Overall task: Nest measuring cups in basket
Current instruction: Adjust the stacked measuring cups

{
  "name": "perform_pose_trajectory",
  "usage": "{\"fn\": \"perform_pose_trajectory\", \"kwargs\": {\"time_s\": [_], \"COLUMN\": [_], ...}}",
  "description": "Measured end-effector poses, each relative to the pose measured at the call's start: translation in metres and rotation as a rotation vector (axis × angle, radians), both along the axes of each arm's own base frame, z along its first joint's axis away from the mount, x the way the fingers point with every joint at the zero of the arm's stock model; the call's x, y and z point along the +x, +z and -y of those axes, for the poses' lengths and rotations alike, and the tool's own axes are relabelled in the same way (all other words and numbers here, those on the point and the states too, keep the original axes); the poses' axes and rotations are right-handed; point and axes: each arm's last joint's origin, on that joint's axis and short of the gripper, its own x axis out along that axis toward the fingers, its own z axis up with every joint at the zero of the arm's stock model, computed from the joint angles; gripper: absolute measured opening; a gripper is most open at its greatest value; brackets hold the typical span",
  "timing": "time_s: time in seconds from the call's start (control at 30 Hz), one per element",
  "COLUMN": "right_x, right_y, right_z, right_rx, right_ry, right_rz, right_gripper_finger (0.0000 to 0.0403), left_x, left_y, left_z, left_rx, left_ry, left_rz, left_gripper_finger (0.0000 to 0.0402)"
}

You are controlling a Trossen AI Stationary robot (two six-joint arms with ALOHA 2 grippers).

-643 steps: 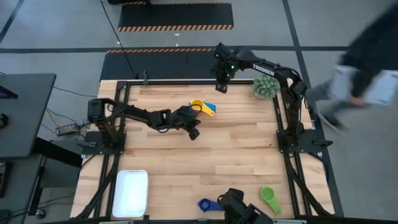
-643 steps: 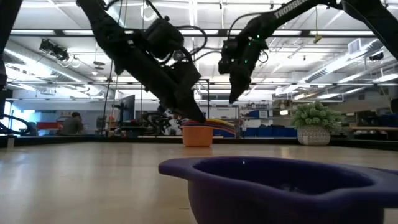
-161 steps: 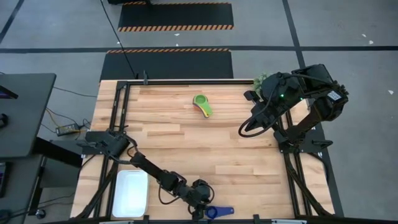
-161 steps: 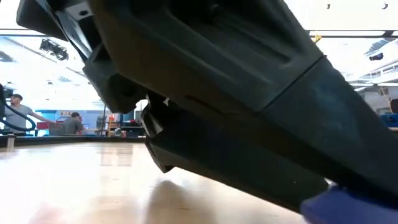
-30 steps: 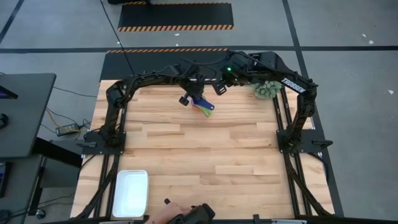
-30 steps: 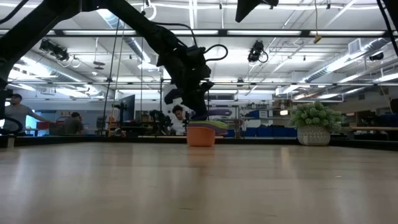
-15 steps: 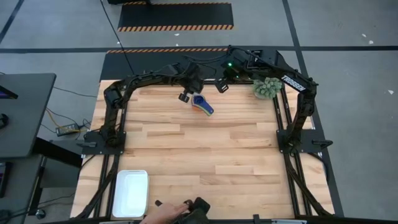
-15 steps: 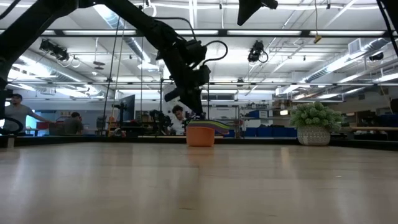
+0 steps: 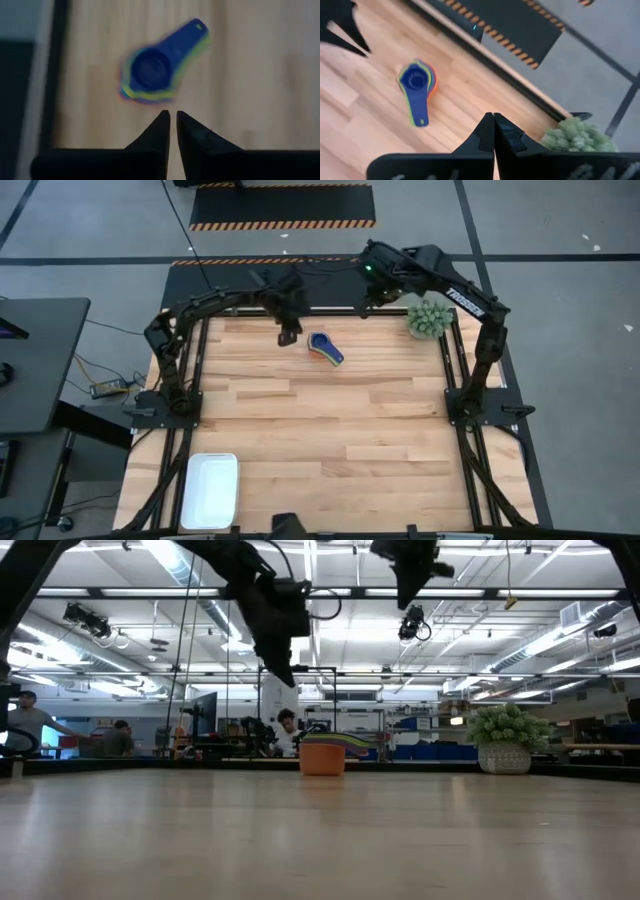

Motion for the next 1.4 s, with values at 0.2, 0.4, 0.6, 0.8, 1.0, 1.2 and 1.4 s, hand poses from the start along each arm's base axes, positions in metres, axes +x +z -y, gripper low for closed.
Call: {"fn": "perform_pose_trajectory", "kwargs": {"time_s": [0.2, 0.4, 0.6, 0.8, 1.0, 1.2, 1.4], "right_x": [0.013, 0.024, 0.036, 0.041, 0.036, 0.035, 0.035], "right_y": [-0.042, -0.091, -0.138, -0.178, -0.208, -0.222, -0.229], "right_z": [0.025, 0.043, 0.057, 0.058, 0.055, 0.052, 0.048], "right_rx": [0.098, 0.149, 0.202, 0.224, 0.262, 0.289, 0.321], "right_ry": [0.088, 0.144, 0.22, 0.256, 0.207, 0.203, 0.203], "right_rz": [-0.031, -0.04, 0.099, 0.19, 0.182, 0.223, 0.253], "right_gripper_finger": [0.0001, 0.0, 0.0, 0.0, 0.0, 0.0, 0.0], "left_x": [-0.021, -0.039, -0.04, -0.029, -0.012, 0.002, 0.007], "left_y": [-0.013, -0.057, -0.095, -0.108, -0.108, -0.104, -0.103], "left_z": [-0.009, -0.012, -0.008, 0.001, 0.018, 0.026, 0.028], "left_rx": [-0.27, -0.365, -0.348, -0.286, -0.202, -0.14, -0.141], "left_ry": [0.105, 0.174, 0.222, 0.24, 0.195, 0.157, 0.168], "left_rz": [0.001, -0.065, -0.015, 0.043, 0.043, 0.111, 0.145], "left_gripper_finger": [0.0034, 0.0034, 0.0034, 0.0034, 0.0034, 0.0034, 0.0034]}}
